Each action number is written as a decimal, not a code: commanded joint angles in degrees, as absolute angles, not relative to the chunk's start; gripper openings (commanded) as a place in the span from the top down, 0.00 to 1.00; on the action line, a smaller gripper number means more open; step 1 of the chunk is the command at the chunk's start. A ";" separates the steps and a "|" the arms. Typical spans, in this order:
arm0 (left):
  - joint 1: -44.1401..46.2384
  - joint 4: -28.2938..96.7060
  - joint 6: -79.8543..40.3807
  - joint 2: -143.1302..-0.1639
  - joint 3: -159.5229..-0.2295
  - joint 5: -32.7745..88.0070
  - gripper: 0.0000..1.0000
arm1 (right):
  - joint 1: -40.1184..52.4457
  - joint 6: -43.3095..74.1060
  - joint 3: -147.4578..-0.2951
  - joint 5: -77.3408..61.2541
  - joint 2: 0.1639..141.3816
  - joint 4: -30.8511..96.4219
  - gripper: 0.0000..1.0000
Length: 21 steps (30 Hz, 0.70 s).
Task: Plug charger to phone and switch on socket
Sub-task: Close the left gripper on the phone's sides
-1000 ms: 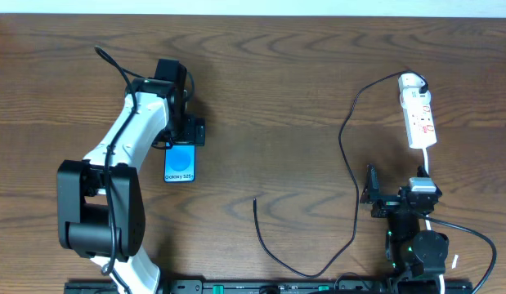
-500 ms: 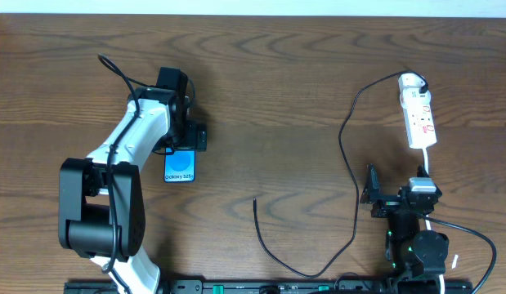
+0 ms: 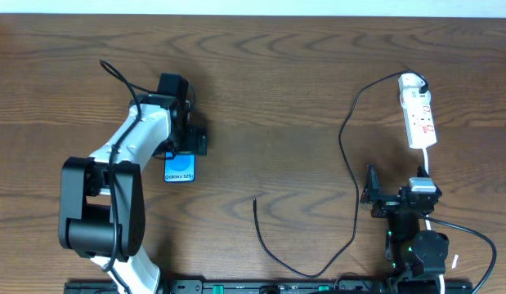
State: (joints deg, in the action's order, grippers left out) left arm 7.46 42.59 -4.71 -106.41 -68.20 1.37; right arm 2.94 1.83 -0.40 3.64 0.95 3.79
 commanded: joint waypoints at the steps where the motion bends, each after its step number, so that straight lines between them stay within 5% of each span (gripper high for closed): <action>1: 7.42 42.41 -5.23 -107.18 -67.64 1.48 0.01 | 3.42 0.78 -0.32 3.95 0.45 3.97 0.01; 21: 7.42 39.29 -5.26 -107.18 -67.55 1.48 0.01 | 3.42 0.78 -0.32 3.95 0.45 3.97 0.01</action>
